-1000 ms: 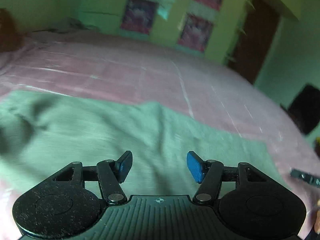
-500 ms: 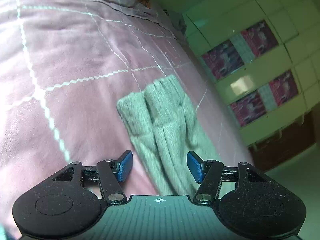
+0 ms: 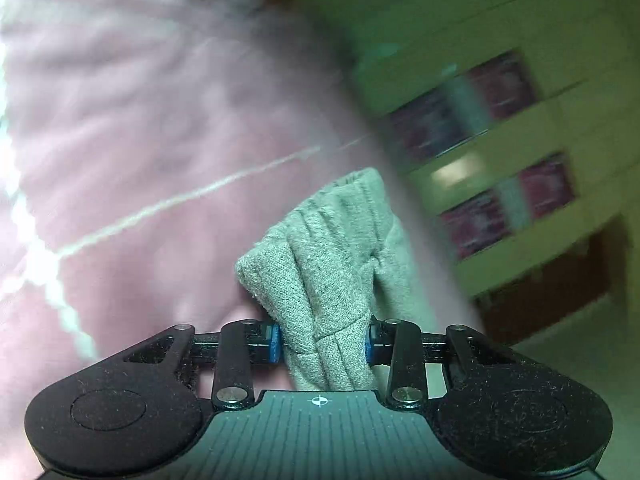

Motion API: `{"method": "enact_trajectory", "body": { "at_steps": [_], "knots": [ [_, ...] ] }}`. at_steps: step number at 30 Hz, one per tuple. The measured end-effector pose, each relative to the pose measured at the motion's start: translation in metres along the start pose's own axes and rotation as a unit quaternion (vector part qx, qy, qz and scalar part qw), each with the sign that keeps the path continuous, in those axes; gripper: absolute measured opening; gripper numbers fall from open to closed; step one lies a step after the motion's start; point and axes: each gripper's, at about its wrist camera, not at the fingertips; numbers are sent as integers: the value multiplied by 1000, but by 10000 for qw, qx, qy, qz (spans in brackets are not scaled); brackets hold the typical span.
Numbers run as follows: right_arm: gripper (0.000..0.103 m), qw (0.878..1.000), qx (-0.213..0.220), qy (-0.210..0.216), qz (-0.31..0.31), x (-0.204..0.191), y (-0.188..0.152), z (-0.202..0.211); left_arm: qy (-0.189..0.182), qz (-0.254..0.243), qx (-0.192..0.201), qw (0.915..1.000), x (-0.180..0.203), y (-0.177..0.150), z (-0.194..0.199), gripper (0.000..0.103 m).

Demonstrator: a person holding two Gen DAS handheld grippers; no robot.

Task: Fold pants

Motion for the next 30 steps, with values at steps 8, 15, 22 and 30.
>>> {"method": "enact_trajectory", "body": {
  "at_steps": [8, 15, 22, 30],
  "knots": [
    [39, 9995, 260, -203, 20, 3, 10, 9, -26, -1046, 334, 9939, 95, 9, 24, 36],
    [46, 9976, 590, -87, -358, 21, 15, 18, -358, -2985, 148, 9536, 240, -32, 22, 36],
    [48, 9907, 980, -548, -772, 38, 17, 27, -557, -4028, -415, 9127, 331, -120, -29, 36],
    [53, 9833, 1146, -655, -1250, 57, 19, 18, -516, -5081, -1075, 8530, 390, -235, -52, 36]
  ]
}}
Point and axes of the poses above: each gripper's, at about its wrist camera, not at the fingertips, and z roughly against the way its jaws point, x to its right, y to its top, and after that the axes turned 4 degrees about -x, right-handed
